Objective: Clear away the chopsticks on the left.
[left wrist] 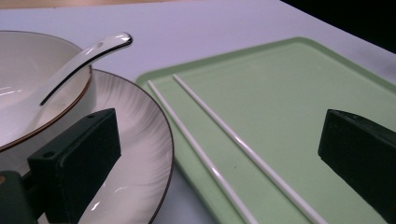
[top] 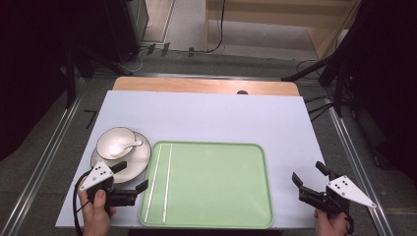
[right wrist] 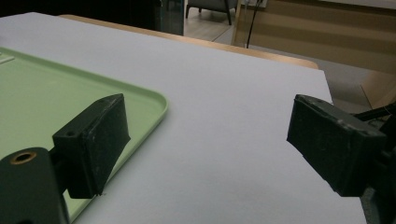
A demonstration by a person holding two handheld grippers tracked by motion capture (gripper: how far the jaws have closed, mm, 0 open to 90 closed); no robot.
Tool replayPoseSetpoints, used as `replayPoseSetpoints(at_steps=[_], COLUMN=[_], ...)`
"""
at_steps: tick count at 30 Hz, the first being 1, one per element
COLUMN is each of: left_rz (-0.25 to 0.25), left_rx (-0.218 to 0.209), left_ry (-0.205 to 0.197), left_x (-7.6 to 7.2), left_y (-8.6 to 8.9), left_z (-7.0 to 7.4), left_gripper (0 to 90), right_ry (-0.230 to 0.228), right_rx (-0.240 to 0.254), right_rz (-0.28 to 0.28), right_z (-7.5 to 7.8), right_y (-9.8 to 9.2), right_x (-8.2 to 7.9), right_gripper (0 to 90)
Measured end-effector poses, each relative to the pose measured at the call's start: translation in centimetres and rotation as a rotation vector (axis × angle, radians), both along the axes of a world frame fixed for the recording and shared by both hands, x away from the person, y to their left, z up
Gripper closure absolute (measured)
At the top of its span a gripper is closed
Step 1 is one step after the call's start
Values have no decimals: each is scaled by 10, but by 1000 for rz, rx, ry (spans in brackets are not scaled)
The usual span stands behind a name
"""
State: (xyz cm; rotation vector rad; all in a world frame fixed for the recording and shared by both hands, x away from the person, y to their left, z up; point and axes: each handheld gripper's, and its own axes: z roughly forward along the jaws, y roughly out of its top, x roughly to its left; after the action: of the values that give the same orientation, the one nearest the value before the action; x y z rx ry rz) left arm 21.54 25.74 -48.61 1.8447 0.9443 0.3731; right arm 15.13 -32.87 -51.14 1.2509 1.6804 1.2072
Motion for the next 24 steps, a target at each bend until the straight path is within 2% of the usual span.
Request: replayPoseSetpoints(at_steps=[9,19,24], left_rz=[1,56,87], left_rx=[12,-2,-24], left_ry=[-4,-10,-4], left_x=[-6,-10,-9], left_y=[21,54,73], left_z=[-3,-4,-7], left_gripper=[0,1,1], right_ry=[1,2,5], right_rx=[6,9,11], right_rz=[-5,-15,-22], right_z=[-1,-1,-1], right_y=[-1,-3,-4], right_x=[0,0,1], right_gripper=[128,128,129])
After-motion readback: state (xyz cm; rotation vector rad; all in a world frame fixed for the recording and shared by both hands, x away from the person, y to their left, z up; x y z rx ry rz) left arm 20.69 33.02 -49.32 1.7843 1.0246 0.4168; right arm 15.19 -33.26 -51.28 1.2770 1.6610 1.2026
